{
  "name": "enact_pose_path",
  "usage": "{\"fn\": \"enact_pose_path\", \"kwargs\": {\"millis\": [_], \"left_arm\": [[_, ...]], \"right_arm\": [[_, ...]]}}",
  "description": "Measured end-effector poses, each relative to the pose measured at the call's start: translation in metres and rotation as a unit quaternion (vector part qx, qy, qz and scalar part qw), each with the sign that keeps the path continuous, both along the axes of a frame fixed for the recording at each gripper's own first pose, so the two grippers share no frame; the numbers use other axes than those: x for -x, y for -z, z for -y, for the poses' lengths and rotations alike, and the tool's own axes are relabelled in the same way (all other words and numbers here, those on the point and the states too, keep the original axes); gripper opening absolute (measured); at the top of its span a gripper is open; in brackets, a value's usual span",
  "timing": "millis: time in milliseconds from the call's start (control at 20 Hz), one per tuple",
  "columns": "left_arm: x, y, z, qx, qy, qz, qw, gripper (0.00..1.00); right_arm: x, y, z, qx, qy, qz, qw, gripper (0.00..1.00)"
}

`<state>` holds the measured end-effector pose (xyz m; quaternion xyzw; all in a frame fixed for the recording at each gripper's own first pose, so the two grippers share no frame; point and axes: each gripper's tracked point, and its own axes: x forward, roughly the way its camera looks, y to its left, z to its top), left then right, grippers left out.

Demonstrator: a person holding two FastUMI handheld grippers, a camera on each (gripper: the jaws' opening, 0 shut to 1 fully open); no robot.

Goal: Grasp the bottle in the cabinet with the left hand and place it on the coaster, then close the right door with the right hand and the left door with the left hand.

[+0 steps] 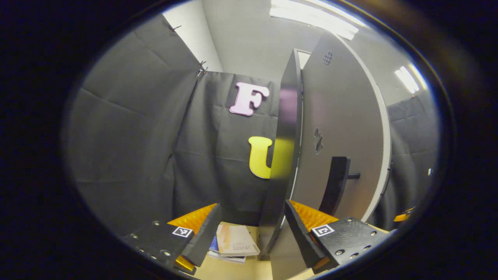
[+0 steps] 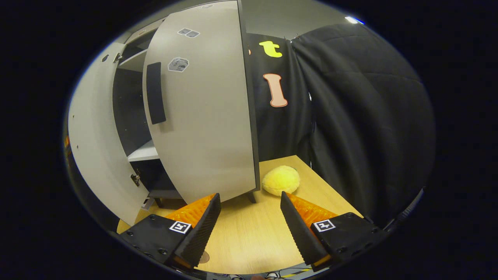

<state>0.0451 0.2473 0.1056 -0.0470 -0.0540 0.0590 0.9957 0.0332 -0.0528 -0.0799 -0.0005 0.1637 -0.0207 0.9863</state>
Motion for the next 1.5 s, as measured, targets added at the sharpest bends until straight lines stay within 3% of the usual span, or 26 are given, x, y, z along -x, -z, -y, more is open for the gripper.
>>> {"fn": "enact_pose_path", "kwargs": {"millis": [100,250,300,500,700,850,1200,1400,1450,1500], "left_arm": [[0.001,-0.012,0.002,-0.013,-0.006,0.002,1.0,1.0],[0.003,-0.016,0.005,-0.03,-0.007,-0.002,1.0,0.89],[0.003,-0.019,0.008,-0.043,-0.007,-0.004,0.999,1.0],[-0.001,-0.029,0.023,-0.094,-0.01,-0.015,0.995,1.0],[-0.009,-0.025,0.054,-0.074,0.032,-0.021,0.996,1.0],[-0.013,-0.024,0.084,-0.073,0.049,-0.027,0.996,0.89],[-0.025,-0.022,0.138,-0.081,0.036,-0.027,0.996,0.89],[-0.05,-0.011,0.179,-0.045,0.077,-0.034,0.995,1.0],[-0.053,-0.009,0.188,-0.031,0.081,-0.037,0.996,0.88],[-0.051,-0.004,0.194,-0.02,0.079,-0.041,0.996,0.88]], "right_arm": [[-0.001,0.006,0.002,-0.002,0.004,-0.005,1.0,0.98],[-0.002,0.013,0.0,-0.011,0.006,-0.009,1.0,0.98],[-0.001,0.015,-0.001,-0.012,0.007,-0.009,1.0,0.98],[-0.001,0.023,-0.001,-0.014,0.012,-0.011,1.0,0.98],[-0.002,0.026,0.002,-0.027,0.019,-0.013,0.999,0.98],[0.0,0.024,0.009,-0.025,0.022,-0.008,0.999,0.98],[0.009,0.021,0.04,-0.02,0.04,-0.002,0.999,0.98],[0.014,0.022,0.062,-0.021,0.05,-0.006,0.999,0.98],[0.016,0.021,0.068,-0.023,0.052,-0.01,0.998,0.98],[0.02,0.021,0.073,-0.026,0.053,-0.012,0.998,0.98]]}}
